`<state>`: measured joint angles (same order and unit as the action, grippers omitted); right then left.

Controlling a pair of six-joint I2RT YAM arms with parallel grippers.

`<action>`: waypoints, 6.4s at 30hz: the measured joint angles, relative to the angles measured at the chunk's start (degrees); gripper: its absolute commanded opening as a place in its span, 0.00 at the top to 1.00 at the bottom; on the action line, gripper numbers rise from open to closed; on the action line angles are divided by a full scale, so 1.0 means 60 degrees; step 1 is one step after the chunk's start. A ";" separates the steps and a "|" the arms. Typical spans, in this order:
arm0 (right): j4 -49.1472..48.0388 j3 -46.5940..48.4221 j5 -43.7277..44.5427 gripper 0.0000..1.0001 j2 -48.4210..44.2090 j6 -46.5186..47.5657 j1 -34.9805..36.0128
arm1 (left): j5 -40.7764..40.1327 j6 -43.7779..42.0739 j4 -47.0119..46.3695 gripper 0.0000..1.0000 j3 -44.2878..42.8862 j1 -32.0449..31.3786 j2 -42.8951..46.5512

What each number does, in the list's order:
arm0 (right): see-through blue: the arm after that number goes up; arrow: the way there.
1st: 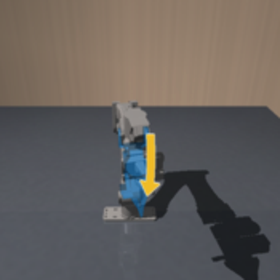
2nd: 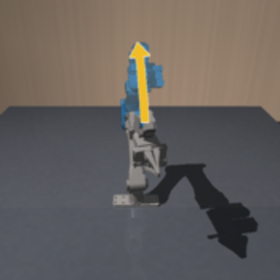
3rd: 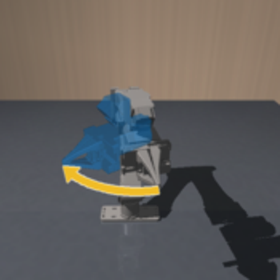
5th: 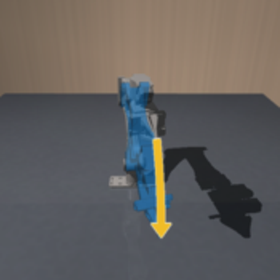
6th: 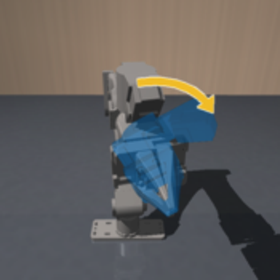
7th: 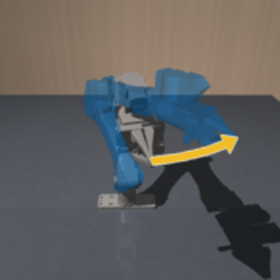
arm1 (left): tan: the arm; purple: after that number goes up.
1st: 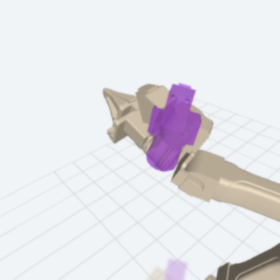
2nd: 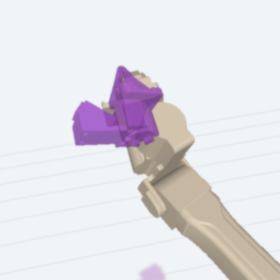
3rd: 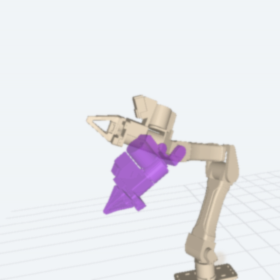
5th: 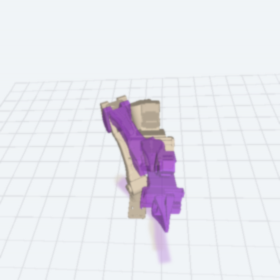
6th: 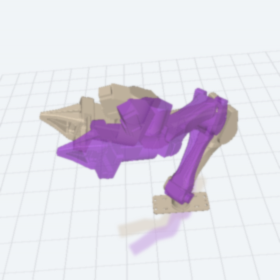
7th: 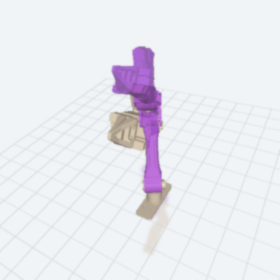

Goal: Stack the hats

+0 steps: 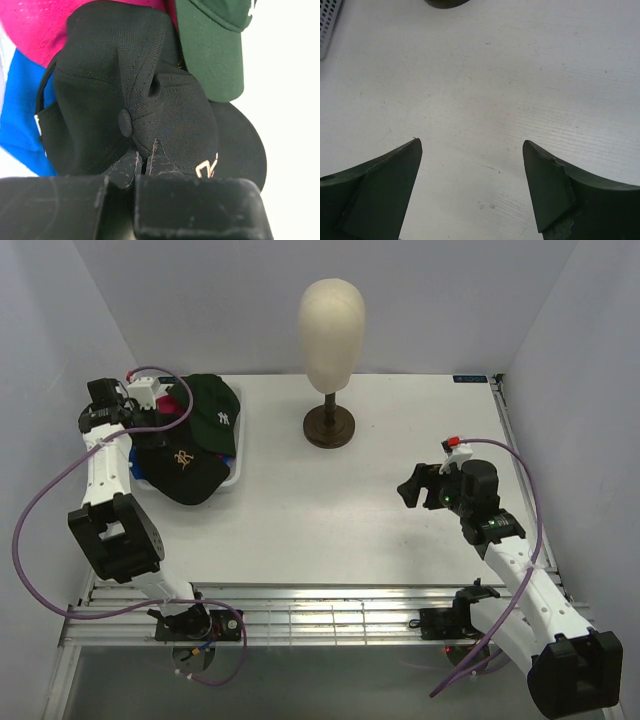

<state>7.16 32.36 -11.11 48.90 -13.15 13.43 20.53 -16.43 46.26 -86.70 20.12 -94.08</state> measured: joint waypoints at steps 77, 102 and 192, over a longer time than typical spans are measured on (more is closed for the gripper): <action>0.2583 0.5945 0.2863 0.92 0.3311 0.5227 0.5475 | 0.3920 0.2306 0.2007 0.02 -0.1545 -0.0033 0.3876; -0.1592 1.4954 0.9384 0.92 0.9045 1.1151 0.3136 | 0.3934 0.2033 0.1931 0.02 -0.0929 -0.0033 0.3949; 0.0525 1.3089 0.6750 0.56 0.8794 1.3376 0.5362 | 0.3778 0.1880 0.1494 0.02 0.0171 -0.0033 0.4273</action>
<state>10.31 110.89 29.39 101.67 67.11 45.60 43.20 -5.15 55.22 -85.67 19.92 -68.45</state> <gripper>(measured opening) 0.329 0.977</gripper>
